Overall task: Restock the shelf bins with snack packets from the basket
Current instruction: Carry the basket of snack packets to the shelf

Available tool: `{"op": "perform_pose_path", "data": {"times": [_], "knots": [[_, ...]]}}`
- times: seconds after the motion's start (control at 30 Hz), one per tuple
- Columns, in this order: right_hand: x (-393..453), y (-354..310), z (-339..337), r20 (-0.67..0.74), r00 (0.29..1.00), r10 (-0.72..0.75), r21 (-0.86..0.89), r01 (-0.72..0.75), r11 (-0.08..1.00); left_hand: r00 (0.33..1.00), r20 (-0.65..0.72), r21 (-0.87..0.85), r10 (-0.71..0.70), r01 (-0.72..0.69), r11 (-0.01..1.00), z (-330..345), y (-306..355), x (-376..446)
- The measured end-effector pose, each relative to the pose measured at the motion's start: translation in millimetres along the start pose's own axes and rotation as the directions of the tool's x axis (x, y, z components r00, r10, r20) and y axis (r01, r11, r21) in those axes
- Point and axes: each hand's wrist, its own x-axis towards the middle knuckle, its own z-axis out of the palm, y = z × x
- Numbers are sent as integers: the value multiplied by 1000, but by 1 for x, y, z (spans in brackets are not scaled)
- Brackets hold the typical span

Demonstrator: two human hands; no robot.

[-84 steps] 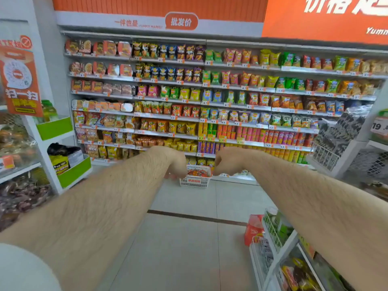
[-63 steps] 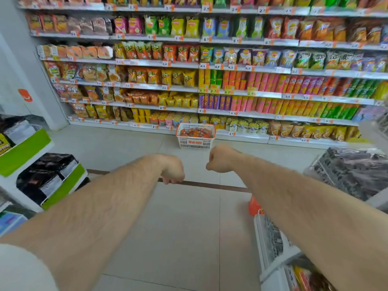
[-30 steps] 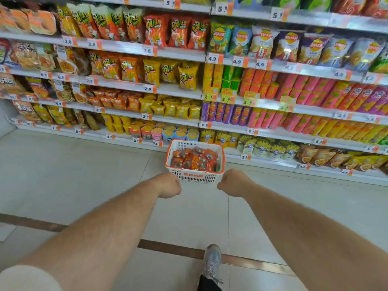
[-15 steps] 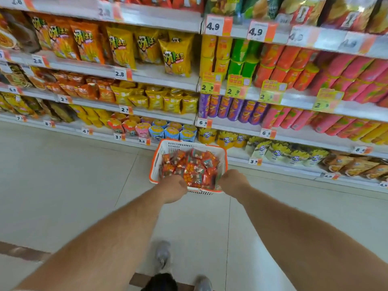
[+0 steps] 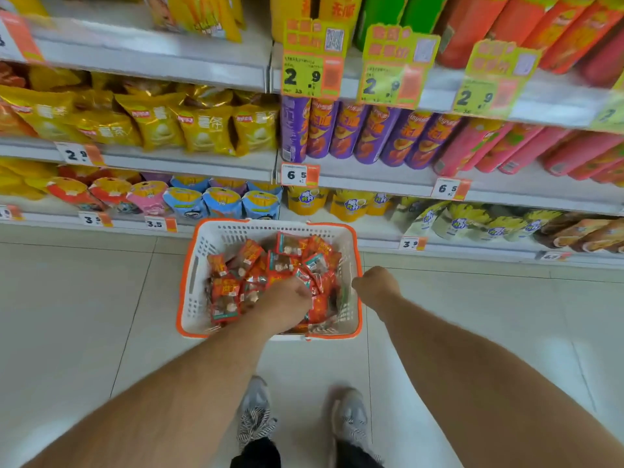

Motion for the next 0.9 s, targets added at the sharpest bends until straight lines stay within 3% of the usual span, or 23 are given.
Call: {"op": "perform_pose_path", "data": {"times": [0.27, 0.37, 0.47, 0.53, 0.63, 0.7, 0.8, 0.9], "knots": [[136, 31, 72, 70, 979, 193, 151, -202, 968, 997, -73, -9, -40, 39, 999, 45, -48, 119], [150, 31, 95, 133, 958, 255, 344, -286, 894, 993, -96, -21, -63, 61, 998, 58, -61, 140], [146, 27, 109, -138, 934, 330, 310, -276, 910, 992, -81, -61, -99, 95, 994, 62, -73, 147], [128, 8, 111, -268, 933, 242, 297, -159, 942, 987, -100, -69, -127, 120, 990, 56, -80, 147], [103, -44, 124, -185, 977, 103, 396, -22, 918, 965, -198, -87, -172, 158, 984, 30, -98, 149], [91, -81, 140, 13, 1000, 18, 400, -22, 916, 925, -305, -139, -226, 192, 972, 8, -115, 152], [85, -108, 165, 211, 976, -60, 471, -48, 881, 781, -526, -179, -338, 286, 941, -24, -147, 157], [85, -120, 195, 251, 968, 17, 457, -134, 879, 686, -577, -200, -443, 407, 891, -53, -185, 164]]}}
